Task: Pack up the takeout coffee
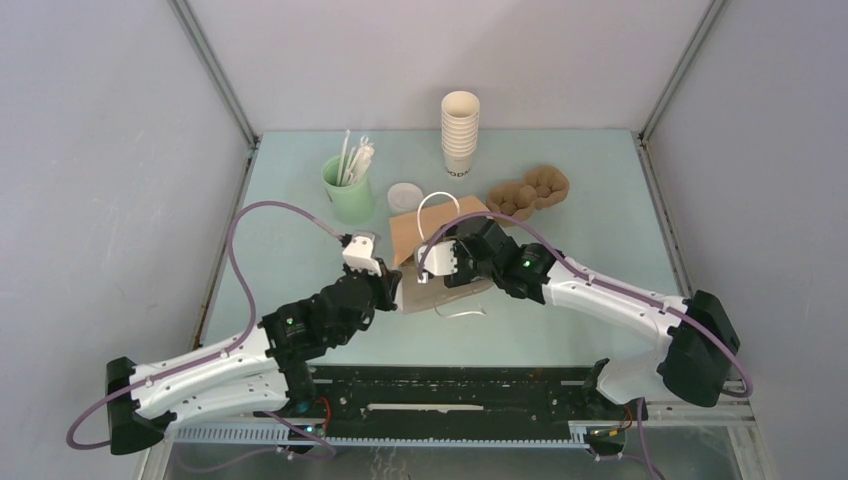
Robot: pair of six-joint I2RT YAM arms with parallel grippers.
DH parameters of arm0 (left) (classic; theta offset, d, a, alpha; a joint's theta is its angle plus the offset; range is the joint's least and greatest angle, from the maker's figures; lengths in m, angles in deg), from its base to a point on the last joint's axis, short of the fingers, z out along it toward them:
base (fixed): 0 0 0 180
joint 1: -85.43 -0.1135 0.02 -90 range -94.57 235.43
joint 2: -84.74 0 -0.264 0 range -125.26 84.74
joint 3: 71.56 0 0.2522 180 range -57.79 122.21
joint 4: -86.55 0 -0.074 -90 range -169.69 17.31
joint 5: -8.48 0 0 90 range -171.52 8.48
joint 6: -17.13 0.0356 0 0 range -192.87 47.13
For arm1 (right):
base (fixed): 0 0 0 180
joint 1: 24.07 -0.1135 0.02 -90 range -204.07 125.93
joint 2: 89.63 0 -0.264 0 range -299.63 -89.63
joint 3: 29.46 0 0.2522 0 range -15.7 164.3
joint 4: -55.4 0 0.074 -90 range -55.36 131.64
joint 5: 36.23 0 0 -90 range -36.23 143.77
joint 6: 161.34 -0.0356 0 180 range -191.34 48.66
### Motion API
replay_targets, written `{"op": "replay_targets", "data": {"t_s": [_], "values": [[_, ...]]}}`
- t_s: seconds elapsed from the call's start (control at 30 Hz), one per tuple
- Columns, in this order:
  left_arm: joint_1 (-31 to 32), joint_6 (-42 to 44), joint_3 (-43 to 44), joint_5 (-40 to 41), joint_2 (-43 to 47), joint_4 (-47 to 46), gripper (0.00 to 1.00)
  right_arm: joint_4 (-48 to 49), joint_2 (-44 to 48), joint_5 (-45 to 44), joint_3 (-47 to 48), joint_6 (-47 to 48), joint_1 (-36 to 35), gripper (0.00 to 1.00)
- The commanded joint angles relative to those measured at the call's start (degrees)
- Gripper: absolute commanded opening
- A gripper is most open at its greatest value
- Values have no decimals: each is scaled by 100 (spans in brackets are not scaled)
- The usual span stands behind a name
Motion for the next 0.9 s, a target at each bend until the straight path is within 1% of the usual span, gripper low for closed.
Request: {"op": "replay_targets", "data": {"t_s": [0.0,0.43,0.7,0.87], "values": [[46,-115,312,-200,110,373,0,493,-146,275,44,-59,107,0],[47,-257,538,-192,74,733,0,699,-443,473,39,-60,307,0],[46,-327,728,-281,76,973,0,564,-364,554,36,-249,218,0],[46,-375,805,-366,-8,1060,0,579,-566,576,41,-319,217,0]]}}
